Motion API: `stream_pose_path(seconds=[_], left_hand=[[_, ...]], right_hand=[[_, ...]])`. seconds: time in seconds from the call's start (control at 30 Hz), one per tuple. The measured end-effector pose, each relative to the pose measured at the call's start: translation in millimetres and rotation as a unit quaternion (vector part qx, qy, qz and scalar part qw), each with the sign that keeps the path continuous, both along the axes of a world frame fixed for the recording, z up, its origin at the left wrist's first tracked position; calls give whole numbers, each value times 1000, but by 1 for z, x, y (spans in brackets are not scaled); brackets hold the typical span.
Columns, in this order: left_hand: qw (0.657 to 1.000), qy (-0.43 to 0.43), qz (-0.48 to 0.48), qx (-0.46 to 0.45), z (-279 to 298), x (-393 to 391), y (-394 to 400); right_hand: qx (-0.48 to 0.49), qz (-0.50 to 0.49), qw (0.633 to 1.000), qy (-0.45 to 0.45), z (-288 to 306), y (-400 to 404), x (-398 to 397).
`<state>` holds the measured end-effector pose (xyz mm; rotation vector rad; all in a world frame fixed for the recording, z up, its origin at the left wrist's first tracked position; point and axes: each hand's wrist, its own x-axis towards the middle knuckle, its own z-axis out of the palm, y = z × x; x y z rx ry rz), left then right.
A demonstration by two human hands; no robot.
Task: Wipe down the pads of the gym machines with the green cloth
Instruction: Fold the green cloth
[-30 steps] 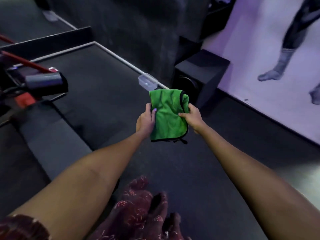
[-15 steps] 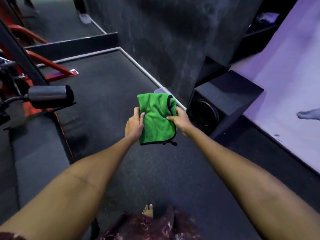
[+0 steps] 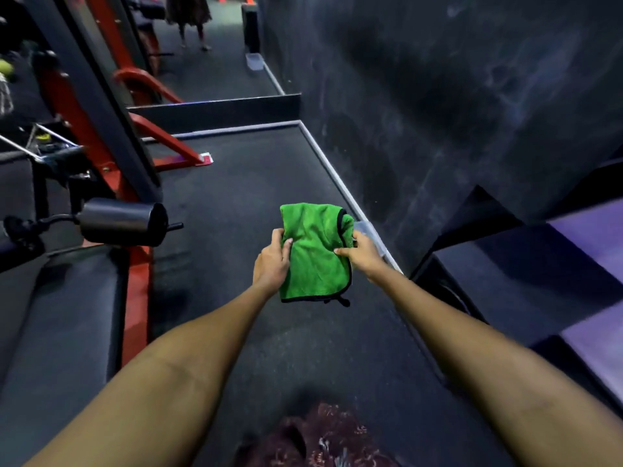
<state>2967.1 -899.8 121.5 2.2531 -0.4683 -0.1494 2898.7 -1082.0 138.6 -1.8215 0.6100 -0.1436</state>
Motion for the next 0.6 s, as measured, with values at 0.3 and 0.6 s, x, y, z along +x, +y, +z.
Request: stream_pose_path(seconds=[0.3,0.6], left_hand=[[998,33,57,2,-20,102,-90],[996,75,35,13,-50,237,-196]], right_hand=[[31,44,998,27,-15,-94,126],[26,6,997,76,-45,-197,256]])
